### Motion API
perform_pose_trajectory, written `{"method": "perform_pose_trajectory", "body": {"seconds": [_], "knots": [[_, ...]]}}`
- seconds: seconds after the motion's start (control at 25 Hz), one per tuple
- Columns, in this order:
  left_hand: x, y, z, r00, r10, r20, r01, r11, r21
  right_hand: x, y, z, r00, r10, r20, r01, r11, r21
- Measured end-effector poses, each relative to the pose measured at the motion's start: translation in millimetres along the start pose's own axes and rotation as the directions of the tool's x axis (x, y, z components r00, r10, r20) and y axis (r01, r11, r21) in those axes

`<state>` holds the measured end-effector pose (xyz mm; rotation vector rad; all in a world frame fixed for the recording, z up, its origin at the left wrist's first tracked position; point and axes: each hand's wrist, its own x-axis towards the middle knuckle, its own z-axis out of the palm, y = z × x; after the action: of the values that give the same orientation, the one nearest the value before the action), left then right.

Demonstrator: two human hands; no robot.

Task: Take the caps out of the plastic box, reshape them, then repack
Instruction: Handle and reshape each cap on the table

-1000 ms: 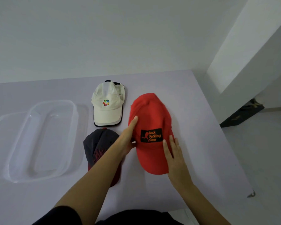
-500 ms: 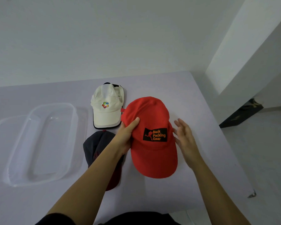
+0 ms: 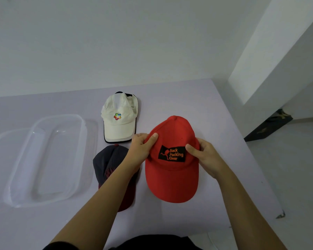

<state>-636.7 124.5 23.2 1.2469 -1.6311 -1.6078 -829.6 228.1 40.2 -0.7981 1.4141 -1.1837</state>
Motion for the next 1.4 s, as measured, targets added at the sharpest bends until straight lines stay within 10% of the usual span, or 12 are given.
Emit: {"method": "perform_pose_trajectory", "body": {"seconds": [0.36,0.6,0.96,1.2,1.4], "knots": [[-1,53,-21,0.886,-0.152,0.438,0.196,0.979,-0.056,-7,-22,12,0.971,-0.181,-0.157,0.165,0.980,-0.107],[7,66,-42,0.783,-0.227,0.579,0.230,0.971,0.070,-13,-23,16,0.987,-0.122,0.101,0.131,0.988,-0.081],[-9,79,-27,0.819,-0.146,0.555,0.202,0.979,-0.039,-9,-11,48,0.851,-0.318,-0.417,0.246,0.945,-0.217],[-6,86,-19,0.931,-0.136,0.340,-0.021,0.908,0.418,-6,-16,46,0.780,-0.387,-0.492,0.232,0.909,-0.347],[-16,84,-12,0.904,-0.096,0.417,0.122,0.992,-0.036,-11,-5,47,0.817,-0.360,-0.450,0.242,0.923,-0.299]]}}
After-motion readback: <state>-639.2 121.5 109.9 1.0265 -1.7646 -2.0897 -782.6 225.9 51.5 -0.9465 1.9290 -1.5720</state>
